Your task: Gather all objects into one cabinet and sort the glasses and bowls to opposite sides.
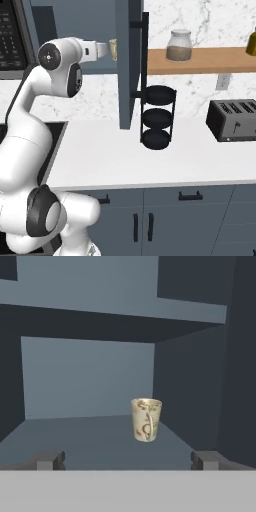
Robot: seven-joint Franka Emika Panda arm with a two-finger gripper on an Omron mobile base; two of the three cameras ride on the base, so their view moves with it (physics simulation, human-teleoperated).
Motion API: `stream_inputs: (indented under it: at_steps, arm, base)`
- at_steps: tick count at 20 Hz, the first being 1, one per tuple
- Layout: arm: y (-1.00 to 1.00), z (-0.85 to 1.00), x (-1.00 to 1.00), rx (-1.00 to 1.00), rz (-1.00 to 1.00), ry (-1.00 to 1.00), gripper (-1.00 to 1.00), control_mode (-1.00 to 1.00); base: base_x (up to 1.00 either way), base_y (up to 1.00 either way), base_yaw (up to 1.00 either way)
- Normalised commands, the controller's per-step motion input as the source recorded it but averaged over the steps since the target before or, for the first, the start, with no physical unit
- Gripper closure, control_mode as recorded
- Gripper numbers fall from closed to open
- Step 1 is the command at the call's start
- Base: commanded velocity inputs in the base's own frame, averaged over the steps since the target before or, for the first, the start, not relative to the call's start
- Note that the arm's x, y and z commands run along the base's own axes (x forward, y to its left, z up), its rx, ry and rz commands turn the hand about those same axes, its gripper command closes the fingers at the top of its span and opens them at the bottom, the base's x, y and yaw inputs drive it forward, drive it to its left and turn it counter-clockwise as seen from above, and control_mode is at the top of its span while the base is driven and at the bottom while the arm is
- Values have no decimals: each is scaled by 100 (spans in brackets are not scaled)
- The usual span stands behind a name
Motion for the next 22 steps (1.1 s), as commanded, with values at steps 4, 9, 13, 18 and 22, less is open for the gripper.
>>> stream_inputs:
  at_steps: [4, 9, 13, 18, 22]
  arm:
    - [-2, 0, 6, 0, 0, 0, -100, -100]
    - [0, 0, 2, 0, 0, 1, -100, -100]
    - [0, -1, 16, 0, 0, 9, -100, -100]
    - [-6, -12, 33, 0, 0, 3, -100, -100]
    - [-10, -18, 30, -1, 0, 0, -100, -100]
  base:
    - [0, 0, 0]
    - [0, 0, 0]
    - [0, 0, 0]
    - [0, 0, 0]
    - [0, 0, 0]
